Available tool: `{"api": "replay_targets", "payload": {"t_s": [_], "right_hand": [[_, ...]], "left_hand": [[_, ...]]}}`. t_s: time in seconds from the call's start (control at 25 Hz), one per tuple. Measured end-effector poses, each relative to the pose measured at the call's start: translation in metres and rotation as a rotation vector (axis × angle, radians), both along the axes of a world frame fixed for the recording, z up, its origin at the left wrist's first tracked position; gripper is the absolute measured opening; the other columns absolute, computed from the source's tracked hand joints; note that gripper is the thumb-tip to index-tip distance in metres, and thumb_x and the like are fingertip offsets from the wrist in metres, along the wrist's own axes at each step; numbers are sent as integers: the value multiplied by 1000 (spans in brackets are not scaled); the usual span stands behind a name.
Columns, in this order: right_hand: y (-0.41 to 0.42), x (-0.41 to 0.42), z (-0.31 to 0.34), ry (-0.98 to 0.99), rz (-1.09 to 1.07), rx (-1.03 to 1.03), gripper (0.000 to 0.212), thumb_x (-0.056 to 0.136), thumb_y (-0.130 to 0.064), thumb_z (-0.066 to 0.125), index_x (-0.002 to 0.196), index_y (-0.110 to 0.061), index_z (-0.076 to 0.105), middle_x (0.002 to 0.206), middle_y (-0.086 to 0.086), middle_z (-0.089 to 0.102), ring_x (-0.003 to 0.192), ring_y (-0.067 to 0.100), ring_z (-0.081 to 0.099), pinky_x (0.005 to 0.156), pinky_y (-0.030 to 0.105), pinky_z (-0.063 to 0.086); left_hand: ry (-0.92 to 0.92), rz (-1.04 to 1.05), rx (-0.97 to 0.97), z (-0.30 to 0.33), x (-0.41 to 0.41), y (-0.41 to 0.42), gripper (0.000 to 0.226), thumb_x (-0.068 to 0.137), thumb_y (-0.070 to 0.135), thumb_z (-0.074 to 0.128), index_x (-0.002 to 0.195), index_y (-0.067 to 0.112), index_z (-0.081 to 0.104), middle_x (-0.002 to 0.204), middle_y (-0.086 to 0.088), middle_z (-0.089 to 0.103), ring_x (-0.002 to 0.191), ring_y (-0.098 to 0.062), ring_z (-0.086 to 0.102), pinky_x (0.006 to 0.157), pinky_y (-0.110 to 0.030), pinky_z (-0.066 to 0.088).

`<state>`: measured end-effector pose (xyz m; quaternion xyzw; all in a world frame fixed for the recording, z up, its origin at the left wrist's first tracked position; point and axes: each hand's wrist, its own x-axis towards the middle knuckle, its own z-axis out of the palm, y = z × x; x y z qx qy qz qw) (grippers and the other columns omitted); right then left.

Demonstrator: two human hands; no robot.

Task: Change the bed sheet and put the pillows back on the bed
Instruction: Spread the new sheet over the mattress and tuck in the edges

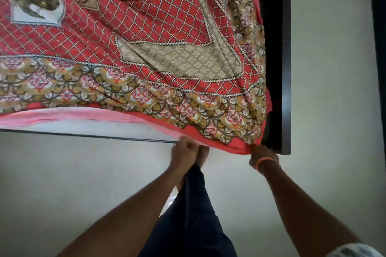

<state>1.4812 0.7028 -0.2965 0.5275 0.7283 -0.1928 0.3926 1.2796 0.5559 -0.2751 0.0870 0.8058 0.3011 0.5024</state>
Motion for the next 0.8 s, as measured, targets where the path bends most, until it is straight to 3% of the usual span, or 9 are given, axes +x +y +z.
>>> {"api": "replay_targets", "payload": {"t_s": [0.08, 0.12, 0.24, 0.36, 0.44, 0.52, 0.6, 0.72, 0.8], "right_hand": [[-2, -35, 6, 110, -13, 77, 34, 91, -31, 55, 123, -21, 58, 122, 10, 63, 112, 33, 62, 89, 41, 51], [-8, -55, 10, 214, -9, 136, 30, 91, -35, 55, 117, -20, 61, 116, 11, 66, 106, 35, 64, 83, 40, 51], [-40, -125, 14, 552, 197, 198, 30, 92, -33, 50, 110, -11, 58, 106, 16, 65, 93, 38, 66, 74, 39, 50], [-86, -190, 11, 611, 518, 140, 56, 90, -50, 54, 129, -11, 44, 125, 14, 55, 104, 35, 61, 80, 40, 50], [-103, -224, 3, 596, 607, 172, 64, 88, -53, 58, 133, -12, 39, 127, 13, 52, 106, 34, 60, 82, 41, 51], [-109, -251, -3, 600, 632, 199, 51, 93, -38, 55, 133, -11, 39, 119, 12, 57, 97, 34, 64, 77, 42, 54], [-114, -266, -9, 564, 726, 185, 42, 95, -22, 49, 135, -12, 38, 111, 10, 62, 88, 33, 69, 68, 40, 55], [-126, -259, -11, 575, 875, 59, 48, 95, -17, 44, 142, -13, 36, 102, 11, 69, 83, 33, 71, 65, 39, 55], [-144, -237, -6, 570, 981, -12, 54, 85, -19, 64, 136, -10, 51, 87, 12, 71, 65, 31, 70, 54, 35, 55]], "left_hand": [[57, 538, -46, 3, -33, -7, 18, 89, 23, 65, 75, 13, 60, 80, -16, 65, 64, -27, 64, 70, -48, 60], [116, 681, -42, 3, -53, -10, 26, 87, 30, 69, 74, 11, 58, 77, -14, 64, 60, -24, 62, 66, -48, 60], [120, 920, -39, 3, -111, -2, 59, 75, 45, 80, 110, 5, 53, 103, -13, 66, 87, -30, 67, 75, -50, 60], [-13, 1265, -40, -1, -159, 6, 74, 72, 34, 86, 124, 9, 39, 112, -13, 58, 93, -32, 65, 78, -48, 61], [-6, 1303, -81, -9, -176, 3, 63, 78, 32, 80, 125, 7, 46, 113, -13, 63, 92, -31, 66, 79, -41, 60], [47, 1241, -110, -15, -178, -6, 45, 86, 34, 70, 118, 5, 58, 106, -10, 68, 79, -25, 63, 63, -30, 54], [4, 1283, -18, -21, -176, -25, 33, 89, 30, 67, 108, 3, 64, 94, -9, 69, 71, -24, 60, 57, -28, 48], [-54, 1325, 64, -27, -156, -73, 26, 92, 34, 67, 88, 8, 70, 63, -1, 58, 49, -15, 49, 43, -23, 38], [-128, 1371, 58, -24, -139, -97, 25, 93, 35, 65, 77, 15, 66, 60, 2, 51, 48, -12, 42, 42, -21, 30]]}}
